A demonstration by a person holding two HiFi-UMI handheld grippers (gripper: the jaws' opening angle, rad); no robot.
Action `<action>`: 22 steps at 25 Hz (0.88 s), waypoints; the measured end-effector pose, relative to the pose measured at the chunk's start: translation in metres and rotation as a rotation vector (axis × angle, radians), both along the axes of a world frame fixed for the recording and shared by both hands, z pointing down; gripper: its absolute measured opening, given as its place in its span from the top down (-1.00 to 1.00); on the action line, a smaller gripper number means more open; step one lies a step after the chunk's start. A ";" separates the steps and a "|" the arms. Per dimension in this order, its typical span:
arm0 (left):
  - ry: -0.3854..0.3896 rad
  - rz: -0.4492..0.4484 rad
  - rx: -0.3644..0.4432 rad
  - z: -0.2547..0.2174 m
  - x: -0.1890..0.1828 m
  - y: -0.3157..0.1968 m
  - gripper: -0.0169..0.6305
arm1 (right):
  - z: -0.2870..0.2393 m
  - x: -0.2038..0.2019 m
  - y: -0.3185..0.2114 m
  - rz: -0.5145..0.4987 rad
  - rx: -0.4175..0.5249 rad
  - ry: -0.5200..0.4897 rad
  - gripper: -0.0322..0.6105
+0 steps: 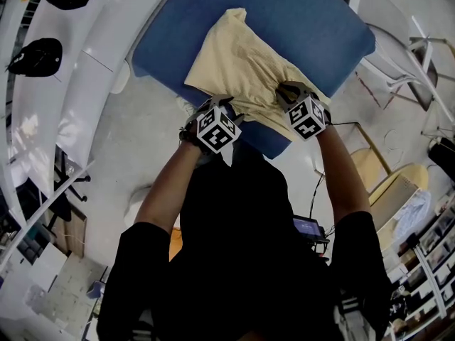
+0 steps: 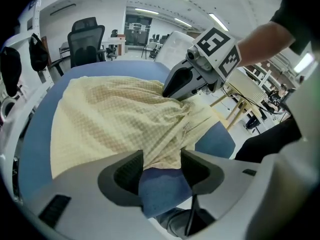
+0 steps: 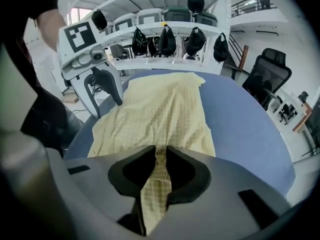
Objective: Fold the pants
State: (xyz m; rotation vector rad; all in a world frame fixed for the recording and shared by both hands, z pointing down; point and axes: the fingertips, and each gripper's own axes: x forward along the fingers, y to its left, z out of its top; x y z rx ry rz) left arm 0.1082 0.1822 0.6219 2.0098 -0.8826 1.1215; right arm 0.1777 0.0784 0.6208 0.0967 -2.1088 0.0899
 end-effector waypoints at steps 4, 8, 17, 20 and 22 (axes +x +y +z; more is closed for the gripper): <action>0.011 -0.023 -0.030 0.004 0.001 0.000 0.18 | 0.001 0.000 -0.002 0.084 -0.038 -0.006 0.68; 0.045 -0.072 -0.070 0.001 -0.002 -0.004 0.18 | 0.004 0.000 -0.003 0.150 -0.033 0.046 0.68; 0.007 -0.177 -0.010 -0.043 -0.062 -0.021 0.18 | -0.008 0.000 -0.004 0.280 -0.076 0.069 0.67; -0.001 -0.236 0.005 -0.044 -0.093 -0.036 0.18 | -0.032 -0.013 -0.017 0.373 -0.056 -0.029 0.67; 0.005 -0.269 0.011 -0.043 -0.111 -0.046 0.18 | -0.049 -0.027 -0.027 0.440 -0.049 -0.088 0.64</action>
